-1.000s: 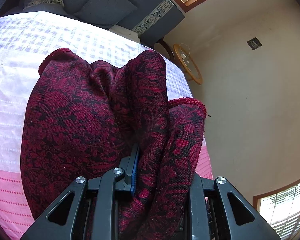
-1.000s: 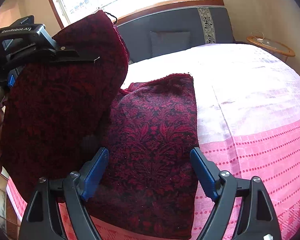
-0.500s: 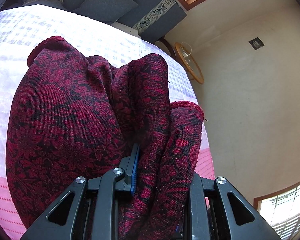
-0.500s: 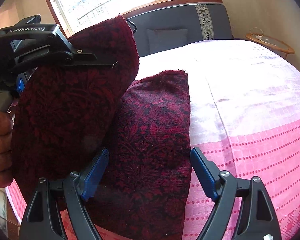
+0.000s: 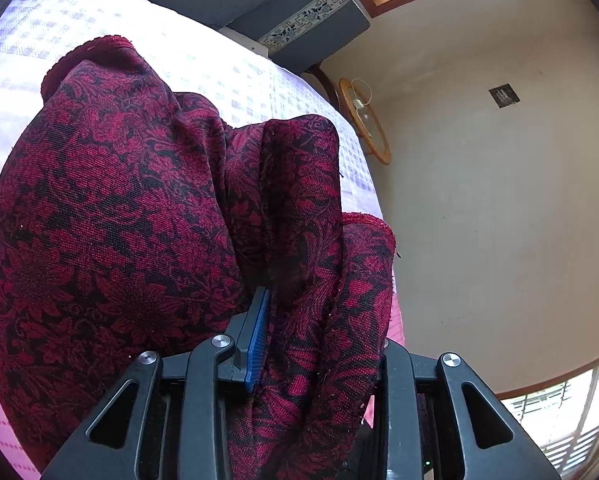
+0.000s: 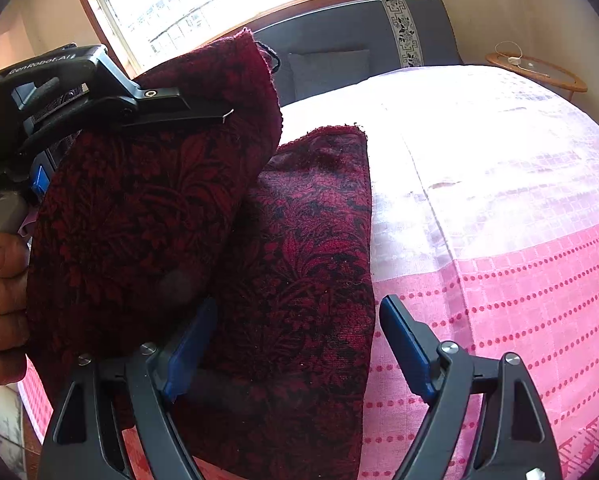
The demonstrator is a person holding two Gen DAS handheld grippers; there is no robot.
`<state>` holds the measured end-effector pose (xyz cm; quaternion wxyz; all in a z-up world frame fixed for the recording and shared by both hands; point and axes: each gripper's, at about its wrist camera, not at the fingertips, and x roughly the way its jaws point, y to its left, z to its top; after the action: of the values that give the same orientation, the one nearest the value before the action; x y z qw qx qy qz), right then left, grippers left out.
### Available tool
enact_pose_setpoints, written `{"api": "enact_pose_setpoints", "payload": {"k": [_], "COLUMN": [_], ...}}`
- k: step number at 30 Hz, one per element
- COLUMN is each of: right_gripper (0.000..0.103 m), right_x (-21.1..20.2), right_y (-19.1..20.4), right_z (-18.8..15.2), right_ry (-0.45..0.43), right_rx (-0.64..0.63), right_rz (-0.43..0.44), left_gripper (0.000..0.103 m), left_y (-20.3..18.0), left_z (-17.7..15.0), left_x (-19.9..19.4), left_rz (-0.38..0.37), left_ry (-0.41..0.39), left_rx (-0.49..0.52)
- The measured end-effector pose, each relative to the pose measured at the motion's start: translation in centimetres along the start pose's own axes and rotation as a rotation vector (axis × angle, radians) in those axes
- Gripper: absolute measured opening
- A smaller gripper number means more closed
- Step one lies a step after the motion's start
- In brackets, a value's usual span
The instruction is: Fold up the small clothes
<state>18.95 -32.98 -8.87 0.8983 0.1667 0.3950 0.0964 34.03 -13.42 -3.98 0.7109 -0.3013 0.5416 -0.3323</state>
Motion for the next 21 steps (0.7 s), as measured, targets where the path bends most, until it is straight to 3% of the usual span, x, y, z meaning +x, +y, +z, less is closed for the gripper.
{"api": "enact_pose_setpoints", "payload": {"k": [5, 8, 12, 15, 18, 21], "right_gripper": [0.081, 0.081, 0.081, 0.081, 0.081, 0.081], "right_x": [0.2, 0.2, 0.8, 0.8, 0.1, -1.6], "right_y": [-0.6, -0.9, -1.7, -2.3, -3.6, -6.0], "right_z": [0.1, 0.2, 0.9, 1.0, 0.9, 0.3], "right_ry": [0.009, 0.010, 0.014, 0.023, 0.029, 0.016], "right_rx": [0.022, 0.036, 0.046, 0.068, 0.103, 0.178], "right_rz": [0.013, 0.018, 0.018, 0.033, 0.053, 0.060], "left_gripper": [0.043, 0.059, 0.064, 0.065, 0.068, 0.068], "left_y": [0.8, 0.6, -0.6, -3.0, -4.1, -1.6], "left_z": [0.2, 0.1, 0.0, -0.5, -1.9, -3.6], "left_x": [-0.8, -1.2, -2.1, -4.5, -7.2, -8.8], "left_rz": [-0.103, -0.144, -0.311, -0.297, -0.193, -0.151], "left_ry": [0.032, 0.050, 0.080, 0.024, -0.040, -0.084], "left_rx": [-0.064, -0.080, -0.097, 0.058, 0.217, 0.227]}}
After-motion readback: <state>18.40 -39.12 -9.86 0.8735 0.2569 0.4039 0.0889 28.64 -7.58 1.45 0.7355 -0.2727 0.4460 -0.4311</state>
